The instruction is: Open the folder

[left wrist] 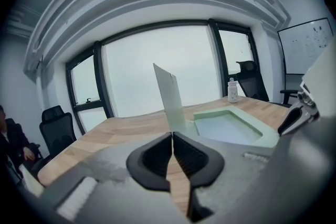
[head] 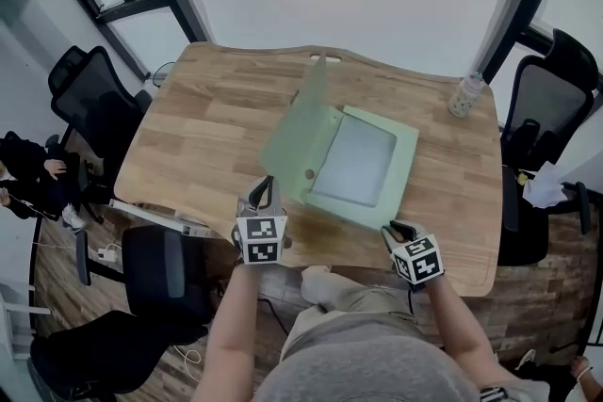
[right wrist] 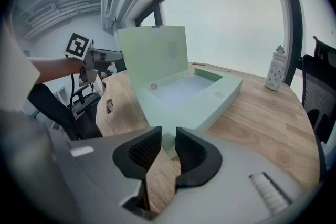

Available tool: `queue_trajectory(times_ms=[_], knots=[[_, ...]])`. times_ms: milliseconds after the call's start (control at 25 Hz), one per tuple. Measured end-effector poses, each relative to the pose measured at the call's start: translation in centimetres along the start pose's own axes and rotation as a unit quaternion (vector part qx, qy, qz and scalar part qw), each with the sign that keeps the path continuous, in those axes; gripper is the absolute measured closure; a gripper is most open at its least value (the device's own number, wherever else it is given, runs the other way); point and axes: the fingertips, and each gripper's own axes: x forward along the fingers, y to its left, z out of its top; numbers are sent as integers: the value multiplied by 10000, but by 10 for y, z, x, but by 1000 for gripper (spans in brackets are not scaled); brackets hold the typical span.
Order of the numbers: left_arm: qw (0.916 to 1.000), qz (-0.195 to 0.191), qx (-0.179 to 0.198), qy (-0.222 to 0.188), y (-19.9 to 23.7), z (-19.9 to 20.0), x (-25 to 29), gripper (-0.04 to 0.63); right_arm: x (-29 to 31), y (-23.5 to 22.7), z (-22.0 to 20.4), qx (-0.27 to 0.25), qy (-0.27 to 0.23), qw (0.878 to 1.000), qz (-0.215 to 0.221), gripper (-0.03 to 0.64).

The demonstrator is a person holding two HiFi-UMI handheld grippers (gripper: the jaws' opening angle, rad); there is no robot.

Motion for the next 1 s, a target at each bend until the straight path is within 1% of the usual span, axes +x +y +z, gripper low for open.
queue_trajectory(times_ms=[240,400,560,760,880,1000], knots=[[9993,164,-321,140,29,-7,21,578,2,-2,3,150,78,9998,-98,534],[9979,307,-451,345,47,-18,42,571,2,-4,4,316,154,9993,-161,540],[9968,305,-451,591,59,-33,64,560,3,-7,2,546,279,9980,-165,555],[9957,261,-471,758,67,-41,85,555,2,-9,4,750,268,9965,-263,566],[9939,291,-536,920,71,-50,95,555,2,-10,4,836,307,9956,-301,568],[9904,309,-658,1172,76,-64,104,555,3,-9,4,896,384,9948,-300,569]])
